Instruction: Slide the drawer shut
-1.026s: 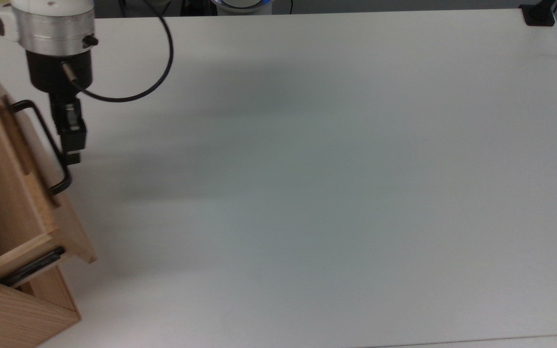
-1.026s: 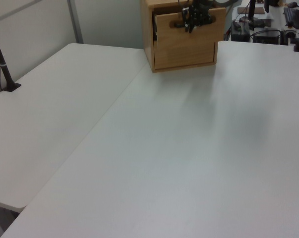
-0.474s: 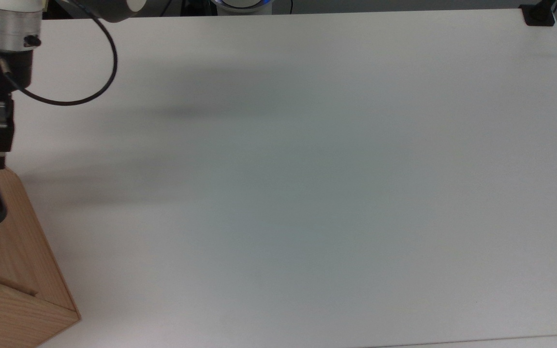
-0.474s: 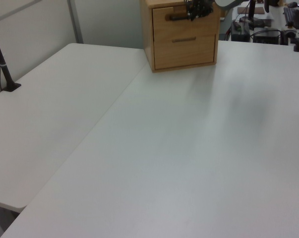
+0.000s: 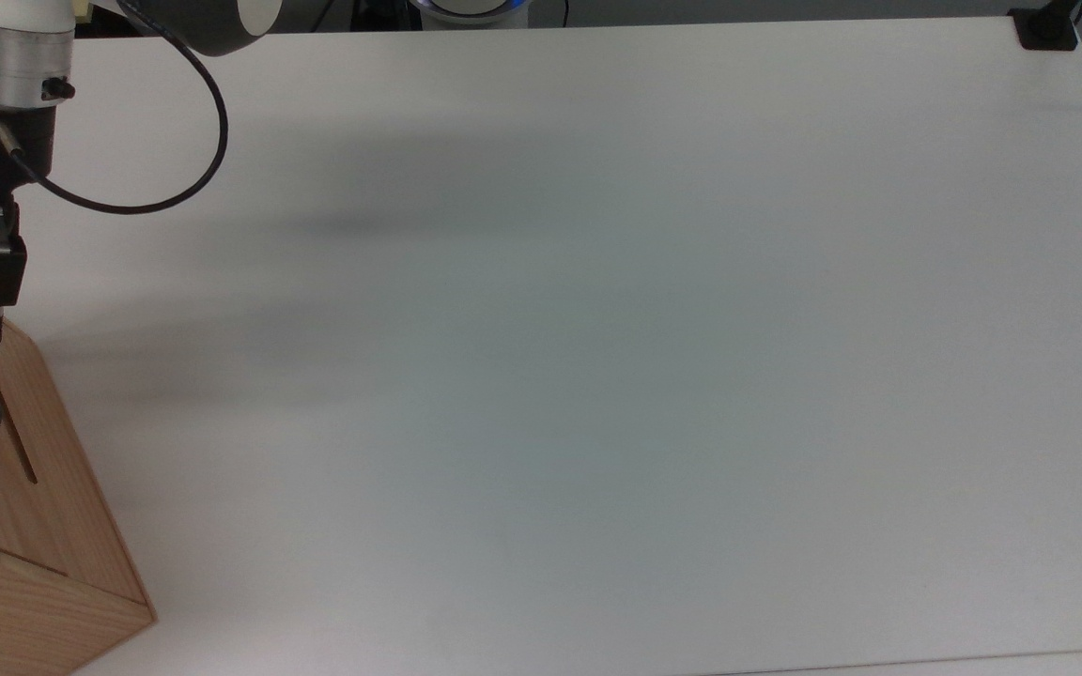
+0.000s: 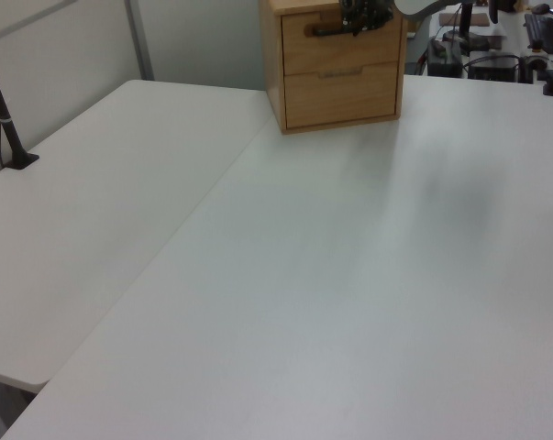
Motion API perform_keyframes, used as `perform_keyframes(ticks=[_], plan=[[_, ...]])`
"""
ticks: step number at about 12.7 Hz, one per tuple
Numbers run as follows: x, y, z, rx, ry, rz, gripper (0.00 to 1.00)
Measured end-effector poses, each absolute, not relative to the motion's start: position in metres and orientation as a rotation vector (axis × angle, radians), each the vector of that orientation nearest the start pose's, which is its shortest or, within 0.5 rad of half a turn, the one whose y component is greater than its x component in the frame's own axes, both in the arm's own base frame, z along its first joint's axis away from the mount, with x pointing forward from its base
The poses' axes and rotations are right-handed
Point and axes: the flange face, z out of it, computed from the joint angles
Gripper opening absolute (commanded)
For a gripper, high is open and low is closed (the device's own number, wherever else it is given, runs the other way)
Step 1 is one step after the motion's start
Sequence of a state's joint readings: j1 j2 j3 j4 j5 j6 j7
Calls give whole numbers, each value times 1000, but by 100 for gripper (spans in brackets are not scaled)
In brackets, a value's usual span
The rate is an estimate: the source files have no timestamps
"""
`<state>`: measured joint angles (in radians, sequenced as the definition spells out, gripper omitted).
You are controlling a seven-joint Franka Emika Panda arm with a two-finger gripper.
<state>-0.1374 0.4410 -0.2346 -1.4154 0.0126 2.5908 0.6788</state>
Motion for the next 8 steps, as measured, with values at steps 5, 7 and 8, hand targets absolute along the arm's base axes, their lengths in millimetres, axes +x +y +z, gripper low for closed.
perform_keyframes(ticks=[5,7,8], plan=[[688,-217,555,-2663,1277,-1038,100],[673,-190,564,-2826,1138,-808,100],[664,-172,568,-2894,1048,-687,100]])
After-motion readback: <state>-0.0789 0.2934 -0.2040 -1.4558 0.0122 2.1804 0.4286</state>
